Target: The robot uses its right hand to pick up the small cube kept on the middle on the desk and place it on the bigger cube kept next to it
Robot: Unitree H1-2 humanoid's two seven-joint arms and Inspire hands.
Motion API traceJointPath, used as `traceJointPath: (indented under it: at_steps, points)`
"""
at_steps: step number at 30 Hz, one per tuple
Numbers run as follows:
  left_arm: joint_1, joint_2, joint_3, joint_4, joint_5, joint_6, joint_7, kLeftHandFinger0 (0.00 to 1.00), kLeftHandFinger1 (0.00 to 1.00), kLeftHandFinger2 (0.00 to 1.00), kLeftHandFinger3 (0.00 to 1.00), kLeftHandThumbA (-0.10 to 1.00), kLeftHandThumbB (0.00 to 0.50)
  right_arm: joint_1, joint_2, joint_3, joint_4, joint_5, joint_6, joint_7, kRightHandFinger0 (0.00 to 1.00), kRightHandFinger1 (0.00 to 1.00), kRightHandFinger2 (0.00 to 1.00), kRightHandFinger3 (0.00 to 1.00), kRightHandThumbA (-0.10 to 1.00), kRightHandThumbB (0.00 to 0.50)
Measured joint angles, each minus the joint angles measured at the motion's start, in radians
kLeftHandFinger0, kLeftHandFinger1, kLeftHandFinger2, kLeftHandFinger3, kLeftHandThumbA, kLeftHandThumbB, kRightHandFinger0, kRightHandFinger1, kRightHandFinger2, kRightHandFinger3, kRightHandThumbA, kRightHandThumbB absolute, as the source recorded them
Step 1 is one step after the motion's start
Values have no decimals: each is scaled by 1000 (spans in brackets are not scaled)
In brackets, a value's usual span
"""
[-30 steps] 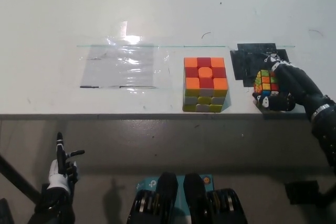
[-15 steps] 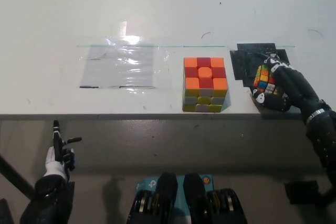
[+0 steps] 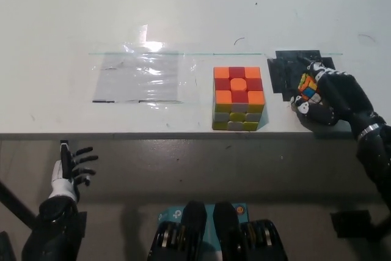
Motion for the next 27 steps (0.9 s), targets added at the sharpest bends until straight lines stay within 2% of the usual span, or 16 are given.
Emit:
traceJointPath:
  at_steps: [1, 3, 5, 6, 9, 10, 11, 12, 14, 16, 17, 19, 22, 23, 25, 27]
  points:
    - [0, 0, -2, -6, 0, 0, 0, 381, 477, 641, 629, 1000, 228, -2, 1, 4, 11, -12, -6, -21, 0, 0, 108, 1000, -98, 89]
    - [4, 0, -5, -22, 0, 0, 0, 370, 451, 631, 662, 1000, 197, -11, 4, 15, 33, -33, -20, -64, 0, 0, 71, 1000, -100, 11]
    - [13, -1, -6, -54, 0, 1, 0, 397, 474, 637, 699, 1000, 172, -19, 6, 31, 52, -59, -32, -101, 0, 69, 123, 1000, -100, 0]
    - [15, -1, -7, -62, 0, 2, 0, 435, 505, 666, 728, 1000, 147, -21, 7, 35, 55, -66, -35, -110, 9, 121, 144, 1000, -100, 21]
    - [36, -1, -14, -104, 2, 5, 0, 478, 531, 678, 734, 1000, 147, -24, 9, 61, 69, -102, -47, -161, 2, 205, 230, 689, -100, 54]
    - [43, -1, -15, -114, 2, 6, 0, 458, 514, 664, 725, 1000, 135, -26, 8, 67, 73, -113, -51, -172, 0, 182, 203, 411, -100, 32]
    - [48, -1, -15, -122, 2, 8, 0, 417, 500, 656, 719, 1000, 123, -28, 9, 73, 81, -123, -55, -186, 0, 205, 240, 223, -100, 23]
    - [53, -1, -16, -129, 2, 8, 1, 405, 484, 639, 712, 1000, 120, -33, 9, 79, 93, -132, -60, -200, 0, 289, 372, 159, -100, 27]
    - [63, -1, -17, -150, 2, 13, 1, 416, 491, 640, 715, 1000, 110, -47, 10, 94, 127, -151, -70, -234, 2, 468, 739, 267, -100, 22]
    - [70, -3, -17, -171, 3, 22, 7, 475, 536, 671, 734, 1000, 112, -58, 12, 103, 155, -164, -79, -264, 22, 550, 923, 489, -100, 1]
    - [73, -4, -17, -179, 3, 26, 10, 484, 543, 678, 741, 1000, 112, -60, 14, 105, 166, -170, -82, -277, 46, 582, 956, 515, -100, 0]
    - [78, -6, -17, -192, 3, 32, 13, 508, 559, 694, 749, 1000, 97, -63, 18, 108, 176, -179, -84, -296, 78, 605, 958, 514, -100, 30]
    - [87, -7, -19, -215, 4, 48, 20, 524, 579, 708, 772, 1000, 91, -64, 25, 113, 195, -192, -86, -332, 59, 562, 882, 425, -100, 27]
    - [87, -7, -20, -218, 5, 51, 21, 531, 581, 708, 777, 1000, 84, -64, 27, 113, 199, -194, -87, -340, 37, 538, 861, 430, -100, 40]
    - [91, -7, -20, -229, 5, 60, 22, 578, 604, 706, 789, 1000, 93, -64, 31, 114, 206, -199, -92, -360, 36, 522, 840, 450, -100, 10]
    - [95, -7, -24, -239, 7, 65, 22, 596, 614, 708, 785, 1000, 93, -64, 34, 115, 215, -208, -96, -384, 30, 514, 827, 476, -100, 40]
